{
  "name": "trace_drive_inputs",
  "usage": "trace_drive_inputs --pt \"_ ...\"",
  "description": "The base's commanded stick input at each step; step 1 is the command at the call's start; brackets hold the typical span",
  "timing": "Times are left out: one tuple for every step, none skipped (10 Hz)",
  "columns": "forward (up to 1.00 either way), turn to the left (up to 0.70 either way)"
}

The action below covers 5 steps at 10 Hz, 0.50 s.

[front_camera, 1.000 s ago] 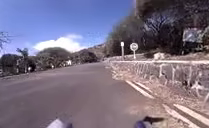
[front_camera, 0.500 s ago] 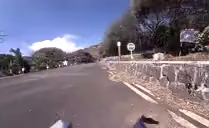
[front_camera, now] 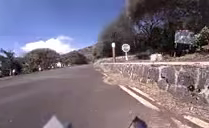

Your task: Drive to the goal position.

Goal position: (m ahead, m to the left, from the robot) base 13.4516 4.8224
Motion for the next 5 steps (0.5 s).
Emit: trace_drive_inputs --pt "0.5 0.0" --pt "0.5 0.0" --pt "0.5 0.0" --pt "0.5 0.0" --pt "0.5 0.0"
